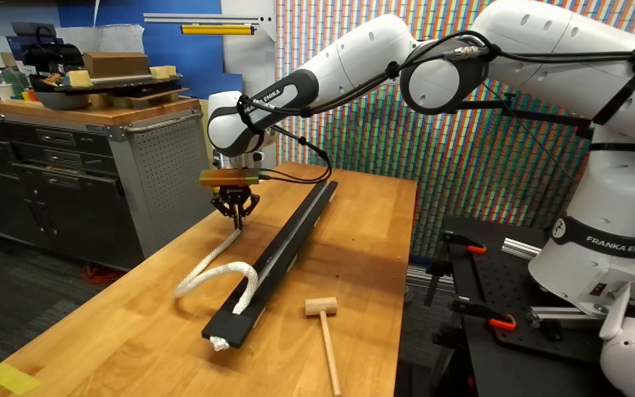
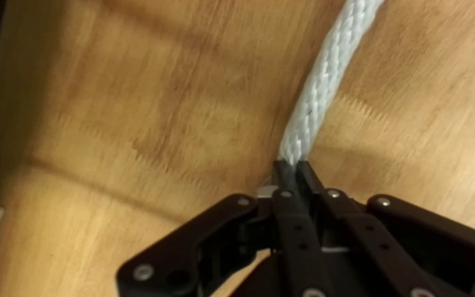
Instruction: Align the rope with the black object.
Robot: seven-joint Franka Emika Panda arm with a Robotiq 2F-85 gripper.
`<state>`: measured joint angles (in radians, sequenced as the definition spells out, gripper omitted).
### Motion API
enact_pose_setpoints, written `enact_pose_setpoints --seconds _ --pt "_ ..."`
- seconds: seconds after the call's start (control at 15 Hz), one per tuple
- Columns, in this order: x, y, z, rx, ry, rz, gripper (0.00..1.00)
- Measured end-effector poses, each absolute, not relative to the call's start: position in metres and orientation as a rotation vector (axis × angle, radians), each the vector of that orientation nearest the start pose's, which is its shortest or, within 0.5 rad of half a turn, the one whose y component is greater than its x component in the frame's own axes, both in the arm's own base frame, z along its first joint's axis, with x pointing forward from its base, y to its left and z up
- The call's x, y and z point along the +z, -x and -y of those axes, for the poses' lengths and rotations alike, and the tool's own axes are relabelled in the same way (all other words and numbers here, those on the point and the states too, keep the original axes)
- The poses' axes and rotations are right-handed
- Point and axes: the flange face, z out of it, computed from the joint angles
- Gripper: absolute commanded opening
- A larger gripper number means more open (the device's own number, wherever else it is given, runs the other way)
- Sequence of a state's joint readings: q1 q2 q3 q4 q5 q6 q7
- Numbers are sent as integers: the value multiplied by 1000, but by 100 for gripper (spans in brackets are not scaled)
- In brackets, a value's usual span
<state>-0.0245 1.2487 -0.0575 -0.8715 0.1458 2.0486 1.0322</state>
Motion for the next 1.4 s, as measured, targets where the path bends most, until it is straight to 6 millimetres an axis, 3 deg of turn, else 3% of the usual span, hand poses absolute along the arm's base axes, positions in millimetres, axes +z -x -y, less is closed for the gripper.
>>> enact_pose_setpoints --seconds 0.33,0.87,1.07,1.4 --pt "124 -779 49 111 2609 -1704 2" --pt "211 -788 81 -49 2622 -1709 2" --pt "231 -778 88 -20 2662 -1671 2" --pt "245 -748 104 65 2742 -1652 2"
